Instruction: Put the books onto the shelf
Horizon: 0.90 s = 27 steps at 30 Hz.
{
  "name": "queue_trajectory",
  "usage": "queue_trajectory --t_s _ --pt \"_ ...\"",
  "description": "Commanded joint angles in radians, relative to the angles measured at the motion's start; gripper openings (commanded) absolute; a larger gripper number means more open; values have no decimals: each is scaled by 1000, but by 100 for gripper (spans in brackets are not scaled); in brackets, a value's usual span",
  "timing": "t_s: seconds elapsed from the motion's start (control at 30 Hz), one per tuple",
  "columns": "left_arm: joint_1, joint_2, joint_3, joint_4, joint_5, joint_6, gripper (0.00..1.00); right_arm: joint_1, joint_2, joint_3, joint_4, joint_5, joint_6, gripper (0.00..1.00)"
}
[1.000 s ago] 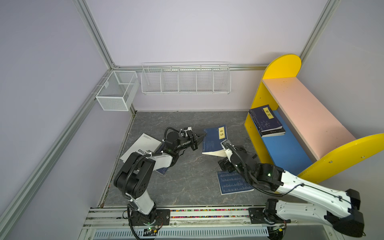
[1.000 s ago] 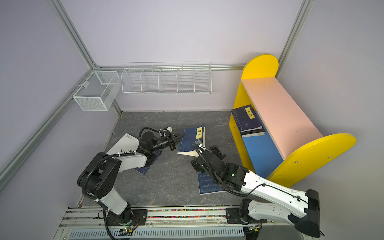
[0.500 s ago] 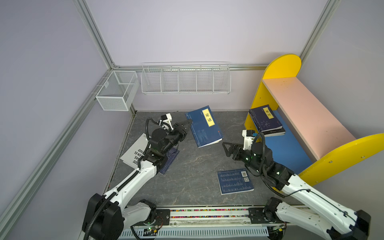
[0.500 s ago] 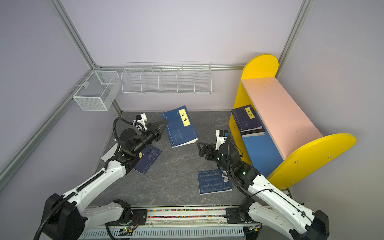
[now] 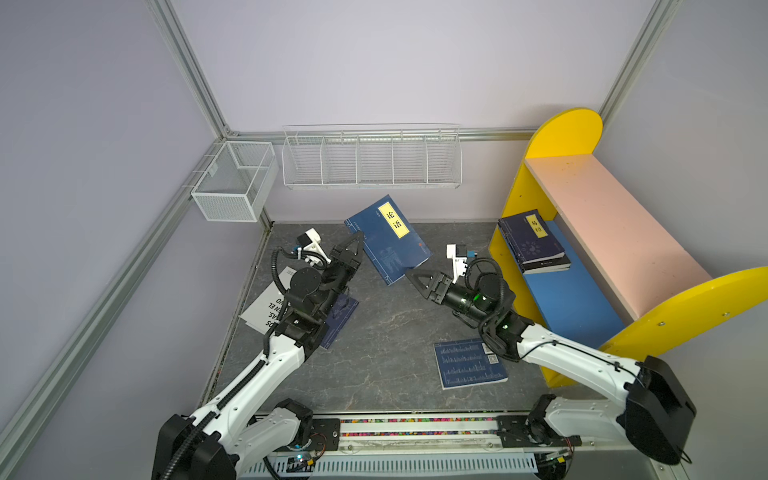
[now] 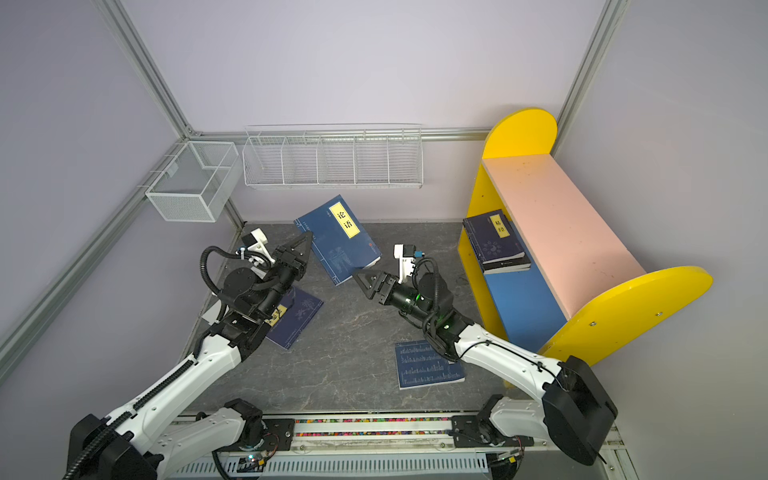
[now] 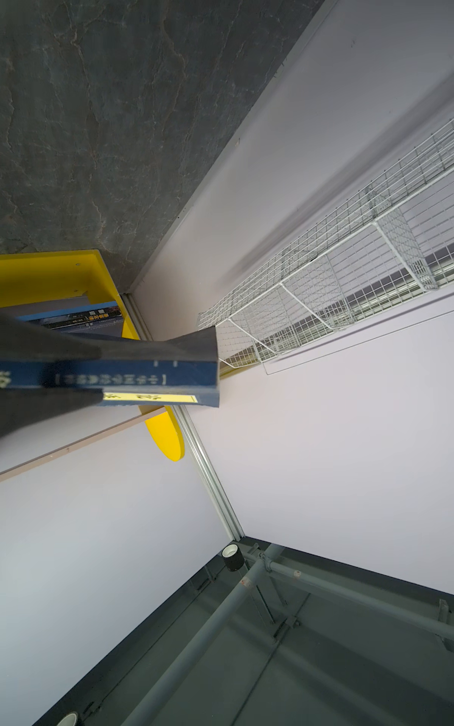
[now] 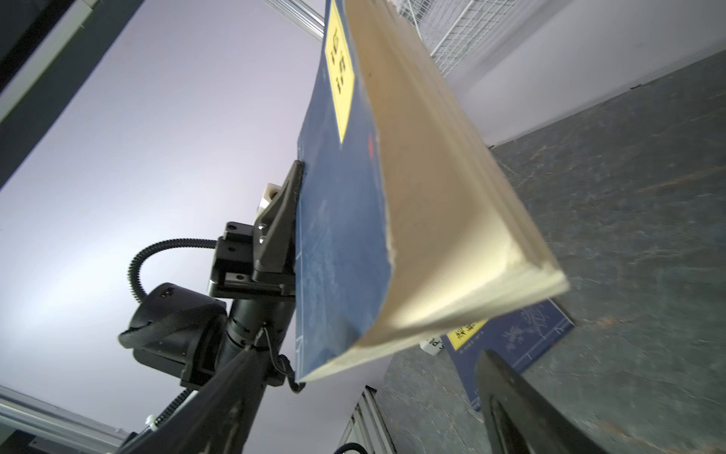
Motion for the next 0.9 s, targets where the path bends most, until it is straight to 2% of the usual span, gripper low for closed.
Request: queue_trajectory --t_s 0.0,0.13,0.23,0.37,0.5,0.6,0.73,0.83,0.87 --pt "-6 9 12 121 -5 -32 0 8 41 53 151 -20 76 93" --pt "-10 19 7 160 6 -64 0 -2 93 104 91 -20 100 99" --pt "-11 15 10 154 4 -68 0 -2 111 144 76 -18 112 93" --pt "-11 3 4 159 -2 -68 0 -6 105 124 88 29 128 77" --pt "-14 5 -11 176 -6 -84 0 -17 92 117 97 64 131 52" --pt "-17 15 -22 205 -7 -102 0 -21 86 117 106 94 129 37" --pt "-28 30 -22 221 -5 -106 0 -28 91 117 116 120 132 31" --pt "-35 38 -25 228 -8 -109 0 -36 102 117 130 132 150 17" --pt "-37 40 -26 227 -8 -113 0 -40 105 117 135 131 158 16"
